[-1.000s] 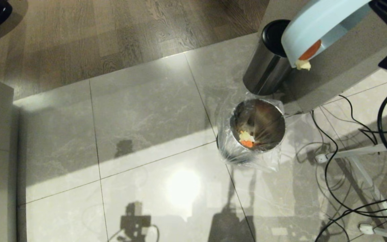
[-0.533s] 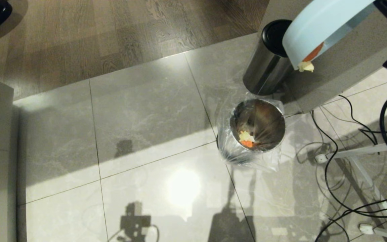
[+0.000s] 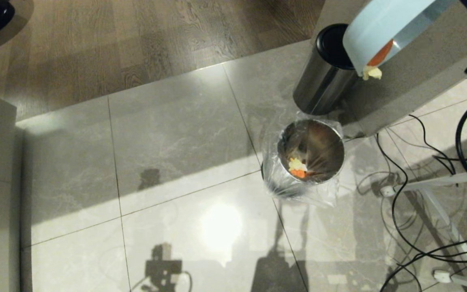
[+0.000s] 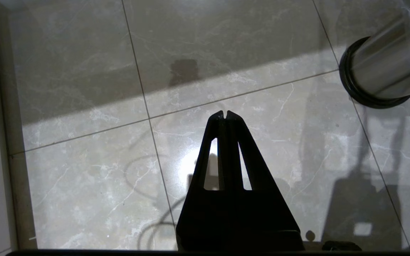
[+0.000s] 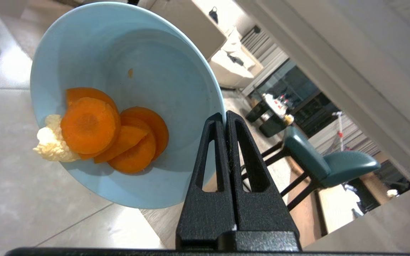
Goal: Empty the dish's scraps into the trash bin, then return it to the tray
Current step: Pour the leftover food from the bowl into the trash can
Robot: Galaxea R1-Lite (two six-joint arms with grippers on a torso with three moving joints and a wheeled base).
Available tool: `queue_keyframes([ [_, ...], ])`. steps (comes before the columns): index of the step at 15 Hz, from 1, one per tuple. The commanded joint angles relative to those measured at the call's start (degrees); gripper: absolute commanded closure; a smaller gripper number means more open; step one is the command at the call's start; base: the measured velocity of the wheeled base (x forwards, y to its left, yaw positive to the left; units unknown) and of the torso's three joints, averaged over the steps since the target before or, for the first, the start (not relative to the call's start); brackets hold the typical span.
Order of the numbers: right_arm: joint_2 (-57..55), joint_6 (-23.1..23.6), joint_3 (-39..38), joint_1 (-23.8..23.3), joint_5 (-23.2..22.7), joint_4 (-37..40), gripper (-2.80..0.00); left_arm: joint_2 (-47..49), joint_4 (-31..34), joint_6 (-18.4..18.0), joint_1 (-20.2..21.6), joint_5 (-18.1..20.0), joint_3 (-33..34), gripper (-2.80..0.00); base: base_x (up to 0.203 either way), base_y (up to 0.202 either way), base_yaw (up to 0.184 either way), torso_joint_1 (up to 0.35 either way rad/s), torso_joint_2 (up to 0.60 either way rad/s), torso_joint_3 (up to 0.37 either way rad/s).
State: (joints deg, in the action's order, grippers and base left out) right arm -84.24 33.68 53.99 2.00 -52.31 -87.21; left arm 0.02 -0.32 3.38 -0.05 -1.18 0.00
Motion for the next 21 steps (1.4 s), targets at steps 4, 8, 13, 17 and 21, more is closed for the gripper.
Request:
queue_keyframes([
  [4,-1.81,-2.22,2.52,0.02,-0.51,-2.74,0.0,0.06,-0.03,0.04,0.0,-0.05,0.0,0.0,0.0,0.0,0.0,0.0,0.0,0.0],
  [8,-1.64,-4.99,3.68,0.11,-0.69,-2.74,0.0,0.06,-0.03,0.04,0.05,-0.05,0.0,0.0,0.0,0.0,0.0,0.0,0.0,0.0],
  [13,-1.11,-8.72,4.63,0.46,-0.78,-2.74,0.0,0.06,-0.03,0.04,0.05,-0.05,0.0,0.0,0.0,0.0,0.0,0.0,0.0,0.0],
  [17,-0.79,-10.64,4.97,0.99,-1.06,-2.74,0.0,0.06,-0.03,0.04,-0.01,-0.05,0.0,0.0,0.0,0.0,0.0,0.0,0.0,0.0],
  [21,-0.89,-13.8,5.21,1.07,-1.02,-2.74,0.0,0.06,-0.03,0.04,-0.04,-0.05,0.0,0.0,0.0,0.0,0.0,0.0,0.0,0.0],
])
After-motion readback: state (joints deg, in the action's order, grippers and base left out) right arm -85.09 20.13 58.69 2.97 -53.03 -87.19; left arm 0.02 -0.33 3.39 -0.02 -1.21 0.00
